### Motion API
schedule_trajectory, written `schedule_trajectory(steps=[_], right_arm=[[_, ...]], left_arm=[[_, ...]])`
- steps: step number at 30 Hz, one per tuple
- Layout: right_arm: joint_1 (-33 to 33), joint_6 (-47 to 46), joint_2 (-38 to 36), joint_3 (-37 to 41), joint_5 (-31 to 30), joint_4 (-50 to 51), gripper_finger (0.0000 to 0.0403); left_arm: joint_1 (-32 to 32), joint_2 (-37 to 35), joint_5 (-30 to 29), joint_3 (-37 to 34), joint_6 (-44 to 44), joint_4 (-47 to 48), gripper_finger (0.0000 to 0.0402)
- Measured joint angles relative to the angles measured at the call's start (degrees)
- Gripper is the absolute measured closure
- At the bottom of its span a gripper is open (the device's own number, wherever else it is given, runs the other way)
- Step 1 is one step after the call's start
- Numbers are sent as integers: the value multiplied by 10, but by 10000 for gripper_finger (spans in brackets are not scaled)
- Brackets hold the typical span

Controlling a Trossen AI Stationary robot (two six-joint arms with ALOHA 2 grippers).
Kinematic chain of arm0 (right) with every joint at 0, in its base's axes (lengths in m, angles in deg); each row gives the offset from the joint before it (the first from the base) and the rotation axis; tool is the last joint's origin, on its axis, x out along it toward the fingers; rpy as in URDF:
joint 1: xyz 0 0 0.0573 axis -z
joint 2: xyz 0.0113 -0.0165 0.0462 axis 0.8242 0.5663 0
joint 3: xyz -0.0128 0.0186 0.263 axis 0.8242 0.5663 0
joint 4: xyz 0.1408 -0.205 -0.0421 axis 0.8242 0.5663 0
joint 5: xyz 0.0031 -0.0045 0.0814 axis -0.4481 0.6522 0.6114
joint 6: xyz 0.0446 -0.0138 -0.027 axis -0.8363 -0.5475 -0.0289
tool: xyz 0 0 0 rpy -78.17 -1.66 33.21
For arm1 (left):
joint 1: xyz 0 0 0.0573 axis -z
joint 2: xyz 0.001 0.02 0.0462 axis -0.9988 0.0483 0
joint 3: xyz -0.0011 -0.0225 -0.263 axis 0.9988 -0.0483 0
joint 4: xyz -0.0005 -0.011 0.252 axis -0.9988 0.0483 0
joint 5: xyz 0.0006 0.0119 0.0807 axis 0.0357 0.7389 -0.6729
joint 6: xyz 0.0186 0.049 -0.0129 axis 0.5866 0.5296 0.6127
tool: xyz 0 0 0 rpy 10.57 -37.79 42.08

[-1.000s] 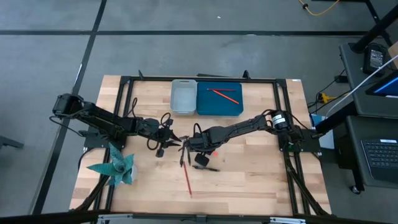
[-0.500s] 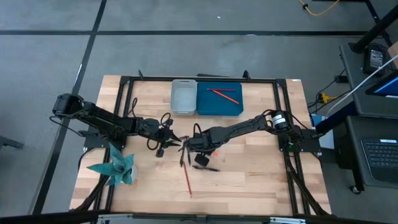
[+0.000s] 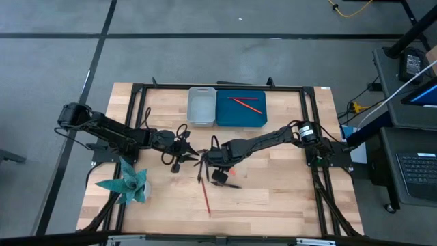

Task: Sort pens & pencils
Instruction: Put the right orange pencil into the blue bin

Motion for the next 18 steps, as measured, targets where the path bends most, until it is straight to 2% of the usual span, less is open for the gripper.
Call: schedule_trajectory(steps=[9,18], right_arm=[[9,10,-1,0,3,-40,298],[24,15,30,-1,16,-54,288]], left_arm=[[0,0,0,0,0,0,319],[0,0,0,0,0,0,319]])
